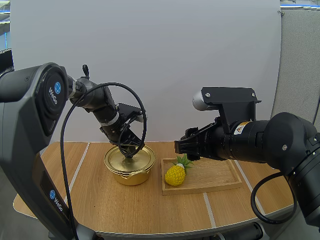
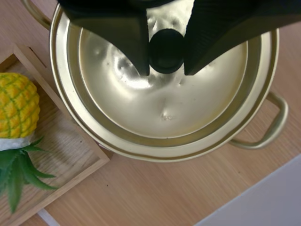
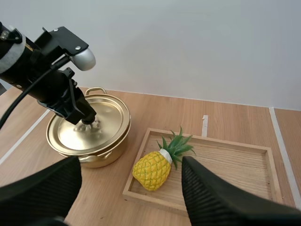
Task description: Open the pot, put the pineapple inside, and close it
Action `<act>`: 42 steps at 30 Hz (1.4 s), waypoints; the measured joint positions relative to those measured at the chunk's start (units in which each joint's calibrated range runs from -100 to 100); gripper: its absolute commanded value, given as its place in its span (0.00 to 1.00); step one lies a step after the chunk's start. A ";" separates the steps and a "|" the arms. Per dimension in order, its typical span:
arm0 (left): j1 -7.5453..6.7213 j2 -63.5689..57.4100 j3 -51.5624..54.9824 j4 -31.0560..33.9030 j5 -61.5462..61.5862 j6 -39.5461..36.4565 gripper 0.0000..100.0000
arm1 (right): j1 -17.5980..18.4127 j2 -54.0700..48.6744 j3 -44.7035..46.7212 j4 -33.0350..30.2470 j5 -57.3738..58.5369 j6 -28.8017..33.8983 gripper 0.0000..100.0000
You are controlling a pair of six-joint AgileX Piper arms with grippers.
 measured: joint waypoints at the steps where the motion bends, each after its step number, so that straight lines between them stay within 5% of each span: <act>1: 0.00 -1.11 -0.39 0.13 0.20 0.00 0.00 | 0.00 0.00 0.00 0.00 0.00 0.00 1.00; 13: 0.00 -21.04 -14.41 0.22 2.01 -0.29 0.00 | 0.00 0.00 0.00 0.00 0.00 0.00 1.00; 21: 0.00 -31.37 -26.35 2.59 2.63 -7.78 0.00 | 0.00 0.00 0.00 0.00 0.00 0.00 1.00; 42: 0.00 -39.03 -47.25 16.72 -3.98 -16.33 0.00 | 0.00 0.00 0.00 1.51 -1.06 0.00 1.00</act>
